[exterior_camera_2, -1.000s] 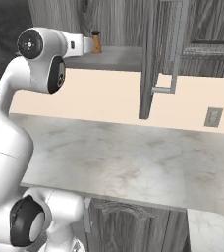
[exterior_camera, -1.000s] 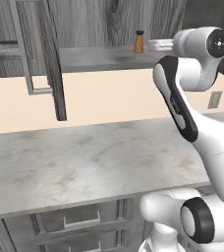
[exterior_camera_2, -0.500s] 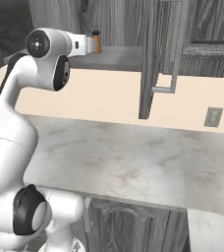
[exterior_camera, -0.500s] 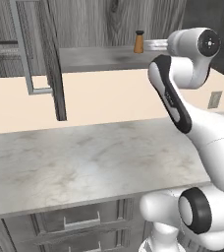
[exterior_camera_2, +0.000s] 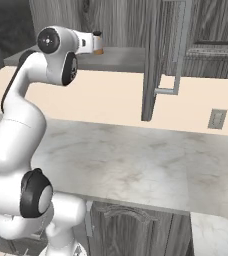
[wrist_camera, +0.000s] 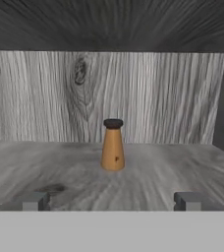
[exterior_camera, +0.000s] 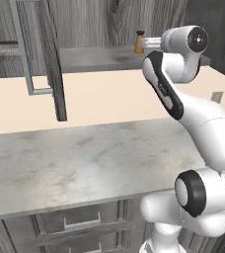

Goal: Retrieve the shaker from the cabinet and place it next the steak on a plate on the dining table.

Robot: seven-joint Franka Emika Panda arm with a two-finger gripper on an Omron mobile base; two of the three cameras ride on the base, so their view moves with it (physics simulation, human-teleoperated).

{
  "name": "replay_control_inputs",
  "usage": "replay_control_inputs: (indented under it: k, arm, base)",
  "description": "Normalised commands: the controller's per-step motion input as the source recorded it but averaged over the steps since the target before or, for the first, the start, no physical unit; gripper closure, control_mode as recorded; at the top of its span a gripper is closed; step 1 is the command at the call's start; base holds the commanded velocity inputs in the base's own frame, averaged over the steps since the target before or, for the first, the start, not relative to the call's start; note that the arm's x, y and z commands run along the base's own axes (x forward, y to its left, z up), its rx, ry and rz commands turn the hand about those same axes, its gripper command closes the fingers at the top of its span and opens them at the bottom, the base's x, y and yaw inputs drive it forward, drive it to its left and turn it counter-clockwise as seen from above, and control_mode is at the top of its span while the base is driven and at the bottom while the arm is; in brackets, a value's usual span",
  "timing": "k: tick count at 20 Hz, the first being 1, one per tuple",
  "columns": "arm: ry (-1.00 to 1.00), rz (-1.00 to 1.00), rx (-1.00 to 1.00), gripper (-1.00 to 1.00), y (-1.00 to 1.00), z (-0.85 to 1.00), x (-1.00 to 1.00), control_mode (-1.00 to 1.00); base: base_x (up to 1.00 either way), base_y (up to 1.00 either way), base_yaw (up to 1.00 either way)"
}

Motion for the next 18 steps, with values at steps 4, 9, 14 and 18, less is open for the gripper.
replay_control_inputs:
  k: [4, 9, 14, 18]
  arm:
    - [0.04, 0.00, 0.00, -1.00, 0.00, 0.00, 0.59, -1.00]
    - [0.05, 0.00, 0.00, -1.00, 0.00, 0.00, 0.48, -1.00]
    - [0.05, 0.00, 0.00, -1.00, 0.00, 0.00, 0.51, -1.00]
    - [0.04, 0.00, 0.00, -1.00, 0.00, 0.00, 0.49, -1.00]
  base:
    - [0.00, 0.00, 0.00]
    - [0.00, 0.00, 0.00]
    - [0.00, 0.00, 0.00]
    - [0.00, 0.00, 0.00]
